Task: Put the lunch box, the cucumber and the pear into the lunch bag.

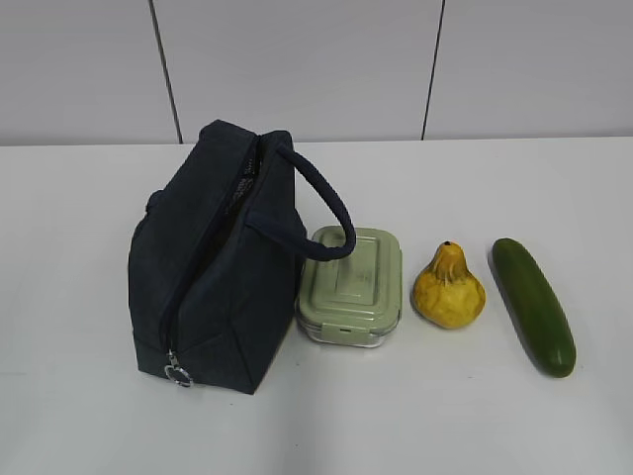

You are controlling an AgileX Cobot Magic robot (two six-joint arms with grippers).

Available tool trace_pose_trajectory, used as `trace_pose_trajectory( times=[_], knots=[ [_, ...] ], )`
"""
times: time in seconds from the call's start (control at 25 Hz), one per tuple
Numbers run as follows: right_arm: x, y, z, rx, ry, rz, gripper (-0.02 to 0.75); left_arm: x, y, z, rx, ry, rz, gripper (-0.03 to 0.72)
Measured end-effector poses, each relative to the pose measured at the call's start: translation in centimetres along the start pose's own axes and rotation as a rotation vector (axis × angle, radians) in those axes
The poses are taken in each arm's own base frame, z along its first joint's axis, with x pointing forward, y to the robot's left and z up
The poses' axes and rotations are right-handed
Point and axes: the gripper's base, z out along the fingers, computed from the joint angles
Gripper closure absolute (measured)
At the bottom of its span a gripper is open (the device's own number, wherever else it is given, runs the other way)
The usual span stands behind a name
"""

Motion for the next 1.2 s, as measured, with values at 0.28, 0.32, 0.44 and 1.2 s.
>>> trace_pose_trajectory(
  times=[0.28,0.32,0.44,1.2],
  knots=[
    [0.0,0.0,0.0,0.0,0.0,0.0,0.281,0.0,0.0,0.0,0.0,0.0,0.0,0.45],
    [0.0,0.0,0.0,0.0,0.0,0.0,0.281,0.0,0.0,0.0,0.0,0.0,0.0,0.45],
    [-0.3,0.1,-0.3,-0.009,-0.027,0.005,0.28,0.0,-0.1,0.0,0.027,0.0,0.003,0.45],
    [-11.3,0.2,12.7,-0.067,0.384,0.046,0.28,-13.3,-4.2,15.8,0.475,0.363,0.008,0.43]
  ],
)
